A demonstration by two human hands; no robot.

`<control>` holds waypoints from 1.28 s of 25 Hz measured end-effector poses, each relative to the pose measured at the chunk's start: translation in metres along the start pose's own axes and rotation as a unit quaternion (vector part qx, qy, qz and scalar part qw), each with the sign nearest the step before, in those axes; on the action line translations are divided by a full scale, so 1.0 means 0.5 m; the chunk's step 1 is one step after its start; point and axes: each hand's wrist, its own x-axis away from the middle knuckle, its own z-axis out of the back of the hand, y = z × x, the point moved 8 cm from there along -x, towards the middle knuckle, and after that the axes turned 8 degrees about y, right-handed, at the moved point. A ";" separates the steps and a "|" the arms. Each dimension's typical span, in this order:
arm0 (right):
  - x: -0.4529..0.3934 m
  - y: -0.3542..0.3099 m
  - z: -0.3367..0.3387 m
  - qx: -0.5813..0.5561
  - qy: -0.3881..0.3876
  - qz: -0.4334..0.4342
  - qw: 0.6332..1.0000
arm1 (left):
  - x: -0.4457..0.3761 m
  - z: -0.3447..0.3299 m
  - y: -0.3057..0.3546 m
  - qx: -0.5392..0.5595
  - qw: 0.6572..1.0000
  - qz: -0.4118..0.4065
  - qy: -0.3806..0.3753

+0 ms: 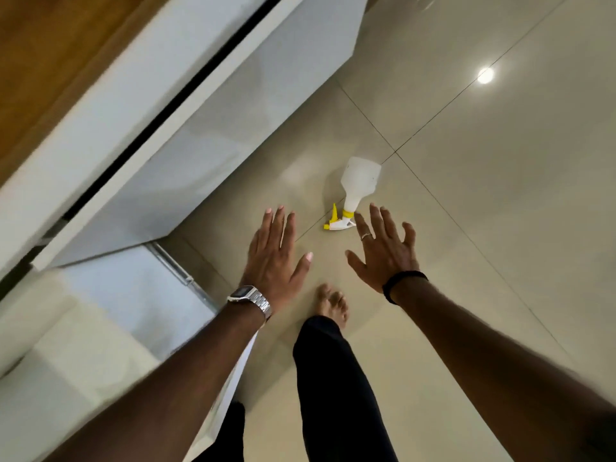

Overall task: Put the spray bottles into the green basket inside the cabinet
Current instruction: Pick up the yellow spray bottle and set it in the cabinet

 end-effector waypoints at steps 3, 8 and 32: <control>-0.085 0.062 -0.105 -0.015 -0.023 -0.058 0.998 | -0.068 -0.105 0.010 0.032 0.998 0.055 -0.007; -0.186 0.085 -0.261 -0.147 -0.063 -0.202 0.966 | -0.097 -0.232 0.023 0.057 0.994 0.090 -0.017; 0.126 -0.067 0.146 -0.449 -0.087 -0.231 0.859 | 0.127 0.097 0.025 0.185 0.966 0.166 -0.069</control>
